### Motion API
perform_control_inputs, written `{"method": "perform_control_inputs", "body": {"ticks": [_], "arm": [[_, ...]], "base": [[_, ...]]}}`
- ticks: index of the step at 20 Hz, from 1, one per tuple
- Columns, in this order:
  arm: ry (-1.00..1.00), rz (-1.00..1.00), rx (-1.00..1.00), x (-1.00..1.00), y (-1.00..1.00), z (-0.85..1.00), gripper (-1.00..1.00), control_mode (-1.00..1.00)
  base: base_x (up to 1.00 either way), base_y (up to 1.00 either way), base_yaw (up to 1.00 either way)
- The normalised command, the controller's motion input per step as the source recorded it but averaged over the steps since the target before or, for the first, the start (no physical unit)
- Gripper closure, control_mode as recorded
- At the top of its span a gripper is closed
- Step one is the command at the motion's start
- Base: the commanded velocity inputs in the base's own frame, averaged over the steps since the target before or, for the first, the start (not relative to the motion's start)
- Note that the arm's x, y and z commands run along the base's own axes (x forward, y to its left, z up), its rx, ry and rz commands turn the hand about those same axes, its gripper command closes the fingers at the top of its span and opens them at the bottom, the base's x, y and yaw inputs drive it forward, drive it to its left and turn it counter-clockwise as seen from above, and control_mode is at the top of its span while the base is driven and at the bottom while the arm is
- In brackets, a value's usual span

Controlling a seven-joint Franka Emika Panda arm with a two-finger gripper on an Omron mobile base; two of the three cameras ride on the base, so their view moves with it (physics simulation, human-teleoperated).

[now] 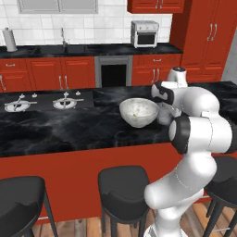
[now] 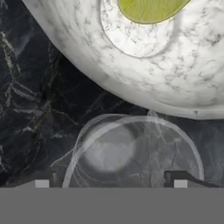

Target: There is a bowl on the dining counter. Grab a lemon wedge from the fridge and place it in the bowl. Then get the liquor bottle and glass cup from the cabinet and place them next to the bowl.

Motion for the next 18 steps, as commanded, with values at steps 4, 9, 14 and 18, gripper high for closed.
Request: {"method": "perform_control_inputs", "body": {"ticks": [4, 9, 14, 18], "arm": [[-0.2, 0.02, 0.0, -0.31, 0.0, 0.36, -1.0, -1.0], [-0.21, 0.01, 0.0, -0.51, 0.0, 0.63, -1.0, -1.0], [-0.19, 0.0, 0.0, -0.54, 0.01, 0.98, -1.0, -1.0], [-0.08, -0.01, 0.0, -0.52, 0.11, 1.0, -1.0, -1.0]], "base": [[0.0, 0.0, 0.0], [0.0, 0.0, 0.0], [0.0, 0.0, 0.0], [0.0, 0.0, 0.0]]}}
